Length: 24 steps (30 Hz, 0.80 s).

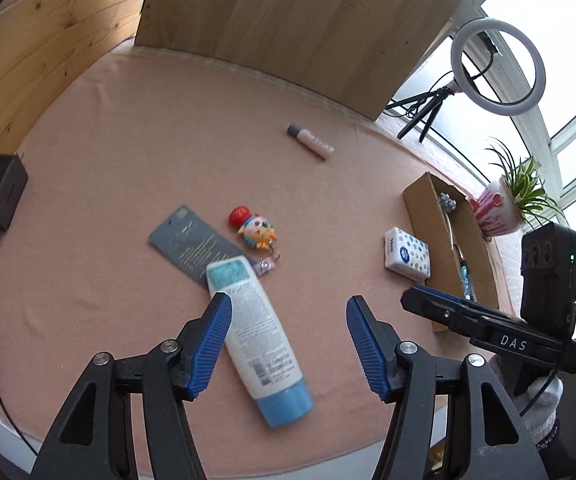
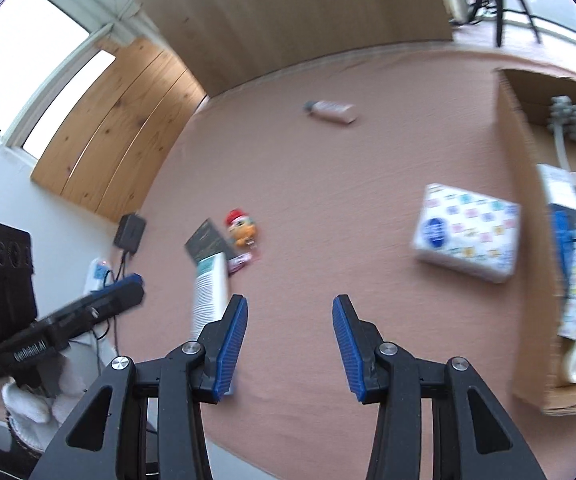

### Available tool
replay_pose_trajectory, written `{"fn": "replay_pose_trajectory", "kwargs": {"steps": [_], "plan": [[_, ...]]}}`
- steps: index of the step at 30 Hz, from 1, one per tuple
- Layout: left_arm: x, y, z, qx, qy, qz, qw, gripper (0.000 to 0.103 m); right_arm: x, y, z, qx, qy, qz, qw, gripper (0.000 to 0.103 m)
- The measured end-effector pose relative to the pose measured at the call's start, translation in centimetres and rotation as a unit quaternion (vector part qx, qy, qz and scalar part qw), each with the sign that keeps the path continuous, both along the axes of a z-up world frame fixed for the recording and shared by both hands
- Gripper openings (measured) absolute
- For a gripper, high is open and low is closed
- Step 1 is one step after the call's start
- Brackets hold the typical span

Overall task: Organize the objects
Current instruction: 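Withdraw both grippers from the box toward the white lotion tube, then grasp the white-and-blue lotion tube with the right gripper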

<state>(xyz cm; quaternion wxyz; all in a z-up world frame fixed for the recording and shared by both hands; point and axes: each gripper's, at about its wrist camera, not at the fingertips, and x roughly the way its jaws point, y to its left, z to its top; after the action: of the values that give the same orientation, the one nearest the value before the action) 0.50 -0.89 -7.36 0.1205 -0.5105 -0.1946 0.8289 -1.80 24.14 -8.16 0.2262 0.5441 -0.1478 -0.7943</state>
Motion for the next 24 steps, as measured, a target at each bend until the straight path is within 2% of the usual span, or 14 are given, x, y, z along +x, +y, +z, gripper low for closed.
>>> {"fn": "replay_pose_trajectory", "kwargs": {"steps": [6, 12, 18, 24], "plan": [[1.7, -1.4, -3.3, 0.029, -0.045, -0.005, 0.9986, 0.064, -1.1, -4.5, -2.4, -0.029, -0.055, 0.052, 0.997, 0.041], [2.3, -2.0, -5.0, 0.051, -0.059, -0.011, 0.9969, 0.064, -1.6, -6.8, -4.8, -0.04, -0.103, 0.075, 0.991, 0.041], [2.2, -1.3, -5.7, 0.055, -0.063, -0.03, 0.9961, 0.062, -1.6, -8.1, -5.7, -0.035, -0.117, 0.085, 0.989, 0.04], [1.9, -0.2, -5.9, 0.045, -0.063, -0.054, 0.9955, 0.051, -1.5, -9.0, -6.2, -0.027, -0.122, 0.093, 0.988, 0.036]]}}
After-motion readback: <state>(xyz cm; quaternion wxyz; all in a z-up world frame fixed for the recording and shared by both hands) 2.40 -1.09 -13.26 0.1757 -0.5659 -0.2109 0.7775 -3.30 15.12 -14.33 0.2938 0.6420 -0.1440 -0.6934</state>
